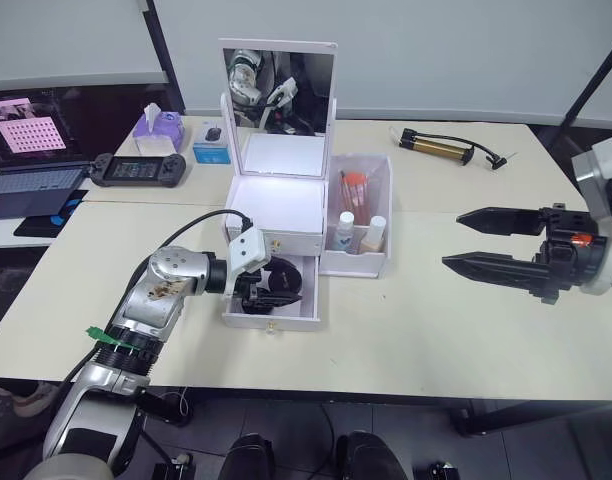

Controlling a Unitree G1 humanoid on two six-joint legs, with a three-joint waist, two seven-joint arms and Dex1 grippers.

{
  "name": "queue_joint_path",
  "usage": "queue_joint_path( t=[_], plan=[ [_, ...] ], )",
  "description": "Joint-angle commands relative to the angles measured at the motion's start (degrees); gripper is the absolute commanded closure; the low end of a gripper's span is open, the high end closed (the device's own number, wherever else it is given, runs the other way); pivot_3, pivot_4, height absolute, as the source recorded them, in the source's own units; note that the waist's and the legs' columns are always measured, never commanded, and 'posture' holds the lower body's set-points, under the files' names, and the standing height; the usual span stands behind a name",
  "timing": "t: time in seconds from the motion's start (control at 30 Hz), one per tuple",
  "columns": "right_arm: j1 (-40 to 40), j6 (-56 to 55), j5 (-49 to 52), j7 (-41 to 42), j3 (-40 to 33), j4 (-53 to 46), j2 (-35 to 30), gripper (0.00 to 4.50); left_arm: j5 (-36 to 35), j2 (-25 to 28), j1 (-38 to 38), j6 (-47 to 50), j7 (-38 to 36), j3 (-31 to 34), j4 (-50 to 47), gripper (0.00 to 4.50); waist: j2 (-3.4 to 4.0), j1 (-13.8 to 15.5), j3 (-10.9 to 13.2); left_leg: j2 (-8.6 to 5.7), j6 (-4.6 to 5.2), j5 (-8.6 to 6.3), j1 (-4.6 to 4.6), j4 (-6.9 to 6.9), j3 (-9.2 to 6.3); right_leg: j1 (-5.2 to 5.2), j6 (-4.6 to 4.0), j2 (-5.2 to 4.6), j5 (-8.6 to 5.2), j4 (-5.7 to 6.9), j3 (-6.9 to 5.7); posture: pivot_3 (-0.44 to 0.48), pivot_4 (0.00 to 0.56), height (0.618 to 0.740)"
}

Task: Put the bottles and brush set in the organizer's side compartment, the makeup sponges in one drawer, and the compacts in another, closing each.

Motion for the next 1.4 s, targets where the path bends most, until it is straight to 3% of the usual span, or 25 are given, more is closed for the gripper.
queue_joint_path(
  t=[0.03,0.1,0.13,0.23,0.53,0.7,0.83,1.1,1.2,1.4],
  plan=[
    [0.7,0.2,2.2,-1.3,-3.2,-1.4,-1.4,0.0,0.2,-1.0,-1.5,-1.4,-1.1,-0.2,0.6,1.59,0.0,0.0,0.0,0.0,0.0,0.0,0.01,0.01,0.0,0.03,0.01,-0.01,0.0,-0.01,-0.01,0.0,0.15,0.701],
    [1.5,0.2,2.8,-1.8,-3.9,-1.7,-1.8,0.0,-0.2,-1.6,-1.4,-1.0,-1.3,0.1,0.7,1.59,0.0,0.0,0.0,-0.01,0.0,0.0,0.0,0.02,-0.01,0.02,0.02,-0.01,0.01,-0.01,0.01,0.0,0.15,0.701],
    [1.8,0.2,3.1,-2.2,-4.2,-1.8,-1.9,0.0,-0.5,-1.9,-1.3,-0.7,-1.4,0.2,0.5,0.87,0.0,0.0,0.0,-0.01,0.0,0.0,0.0,0.02,-0.01,0.02,0.02,-0.01,0.0,0.0,0.0,0.0,0.15,0.701],
    [2.6,-0.2,3.9,-2.9,-4.5,-1.9,-2.4,0.0,-0.6,-2.4,-1.2,-0.2,-1.8,0.4,0.4,0.07,-0.01,0.0,0.0,0.0,0.0,0.0,0.0,0.02,-0.02,0.02,0.02,0.0,0.0,0.0,0.0,0.0,0.15,0.701],
    [2.7,-1.5,4.7,-2.9,-3.5,-1.1,-3.5,0.0,-2.4,1.0,-0.3,2.7,-2.0,4.4,-1.9,0.03,-0.01,-0.1,0.0,0.0,0.01,0.01,0.01,0.02,-0.03,0.02,0.03,0.0,0.0,0.0,0.01,0.0,0.15,0.701],
    [0.6,-2.1,5.0,-1.5,-1.2,0.6,-4.3,0.0,-10.1,6.5,2.5,13.7,-0.7,11.3,-11.3,0.03,-0.01,-0.6,0.0,0.05,0.01,0.01,0.0,0.02,-0.07,-0.02,0.03,0.03,-0.01,0.01,0.01,0.0,0.15,0.701],
    [-3.1,-2.7,4.4,0.5,1.9,2.9,-5.8,0.0,-17.3,8.9,7.8,23.0,3.1,19.0,-18.2,0.03,0.01,-0.8,0.0,0.05,0.0,0.01,0.05,0.02,-0.07,0.03,0.05,0.01,-0.02,0.01,0.02,0.0,0.15,0.701],
    [-9.0,-5.5,0.7,4.1,10.6,6.8,-4.6,0.0,-25.7,12.9,23.0,30.9,4.8,25.8,-29.8,0.03,0.01,-0.9,0.0,0.06,-0.01,0.01,0.08,0.01,-0.06,0.01,0.06,-0.01,-0.03,0.01,0.02,0.0,0.15,0.701],
    [-11.3,-6.4,-1.0,5.9,13.3,8.4,-4.2,0.0,-28.2,13.8,28.3,32.2,4.5,27.1,-32.0,0.56,0.02,-0.8,0.0,0.06,-0.01,0.01,0.1,0.0,-0.04,0.01,0.05,-0.02,-0.03,0.0,0.03,0.0,0.15,0.701],
    [-15.0,-8.2,-4.5,8.4,17.8,10.9,-1.6,0.0,-29.9,12.4,39.0,31.7,7.2,27.7,-36.9,2.49,0.02,-0.6,0.0,0.06,-0.01,0.0,0.09,-0.01,-0.04,-0.02,0.02,-0.03,-0.03,0.0,0.03,0.0,0.15,0.701]
  ],
)
